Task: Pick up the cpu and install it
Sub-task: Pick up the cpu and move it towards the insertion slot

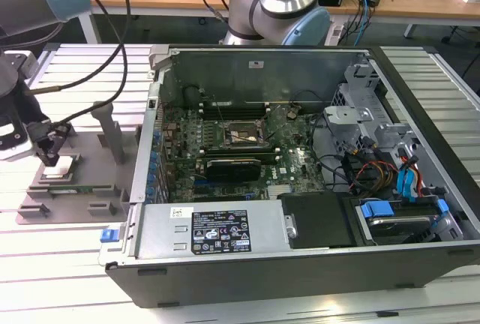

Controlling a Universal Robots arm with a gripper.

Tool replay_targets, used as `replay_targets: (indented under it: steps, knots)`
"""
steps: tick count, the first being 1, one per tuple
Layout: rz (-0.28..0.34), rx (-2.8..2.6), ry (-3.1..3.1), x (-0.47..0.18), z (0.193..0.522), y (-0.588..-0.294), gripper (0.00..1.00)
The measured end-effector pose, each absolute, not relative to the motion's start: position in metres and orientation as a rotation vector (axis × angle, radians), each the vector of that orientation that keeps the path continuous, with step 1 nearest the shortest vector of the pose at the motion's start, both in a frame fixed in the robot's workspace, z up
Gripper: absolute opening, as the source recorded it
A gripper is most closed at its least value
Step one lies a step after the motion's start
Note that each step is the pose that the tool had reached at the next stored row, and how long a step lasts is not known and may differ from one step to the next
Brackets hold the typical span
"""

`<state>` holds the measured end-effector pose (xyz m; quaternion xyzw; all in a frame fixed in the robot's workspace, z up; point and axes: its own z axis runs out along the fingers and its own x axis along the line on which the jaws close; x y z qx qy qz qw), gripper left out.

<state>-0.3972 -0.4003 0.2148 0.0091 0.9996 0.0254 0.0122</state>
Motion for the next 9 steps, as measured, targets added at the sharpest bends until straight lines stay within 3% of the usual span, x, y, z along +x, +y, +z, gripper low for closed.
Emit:
replay_targets:
  steps: [9]
  knots:
    - [0.080, -0.046, 3.117, -0.3947, 0.2100, -0.3995, 0.11]
